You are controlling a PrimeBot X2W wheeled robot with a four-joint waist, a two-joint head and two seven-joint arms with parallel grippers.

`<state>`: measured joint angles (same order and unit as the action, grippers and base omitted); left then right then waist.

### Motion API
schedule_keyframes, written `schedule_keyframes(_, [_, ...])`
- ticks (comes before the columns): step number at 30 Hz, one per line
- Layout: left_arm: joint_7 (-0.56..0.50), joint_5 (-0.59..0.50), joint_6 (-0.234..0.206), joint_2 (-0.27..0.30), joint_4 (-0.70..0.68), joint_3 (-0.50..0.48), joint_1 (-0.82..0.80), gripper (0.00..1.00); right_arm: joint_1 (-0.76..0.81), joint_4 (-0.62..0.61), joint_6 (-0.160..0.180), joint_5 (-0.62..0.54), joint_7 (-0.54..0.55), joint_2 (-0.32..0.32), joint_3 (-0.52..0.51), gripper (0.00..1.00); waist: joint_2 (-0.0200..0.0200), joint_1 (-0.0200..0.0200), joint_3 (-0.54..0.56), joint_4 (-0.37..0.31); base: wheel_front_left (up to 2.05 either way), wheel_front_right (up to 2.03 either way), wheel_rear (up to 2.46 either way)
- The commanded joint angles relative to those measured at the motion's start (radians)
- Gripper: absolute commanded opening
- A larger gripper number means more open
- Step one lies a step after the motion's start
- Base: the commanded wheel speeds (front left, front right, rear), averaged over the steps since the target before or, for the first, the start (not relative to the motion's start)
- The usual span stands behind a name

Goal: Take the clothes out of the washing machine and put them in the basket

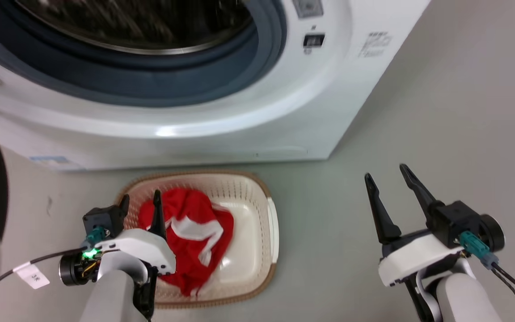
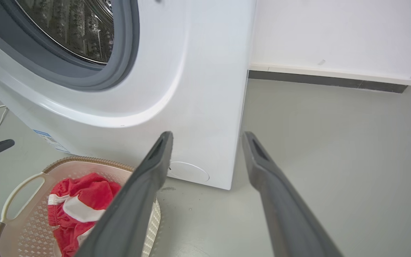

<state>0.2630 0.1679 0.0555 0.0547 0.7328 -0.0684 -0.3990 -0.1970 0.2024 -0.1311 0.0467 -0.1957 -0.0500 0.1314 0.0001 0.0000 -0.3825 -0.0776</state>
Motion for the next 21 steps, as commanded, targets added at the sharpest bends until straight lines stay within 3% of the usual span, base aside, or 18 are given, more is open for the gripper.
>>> schedule_keyframes(1, [0.002, -0.01, 0.004, -0.003, -0.03, 0.0, 0.029, 1.0, 0.025, -0.008, 0.001, -0.009, 0.006, 0.0, -0.011, 1.0, -0.0001, 0.0, 0.14, 0.01, 0.0, 0.0, 0.0])
schedule_keyframes(21, [0.002, -0.108, -0.01, 0.003, -0.488, 0.044, 0.216, 1.0, 0.197, -0.191, 0.001, -0.048, 0.104, 0.0, -0.105, 1.0, -0.0001, 0.0, 0.371, 0.036, 0.0, 0.0, 0.0])
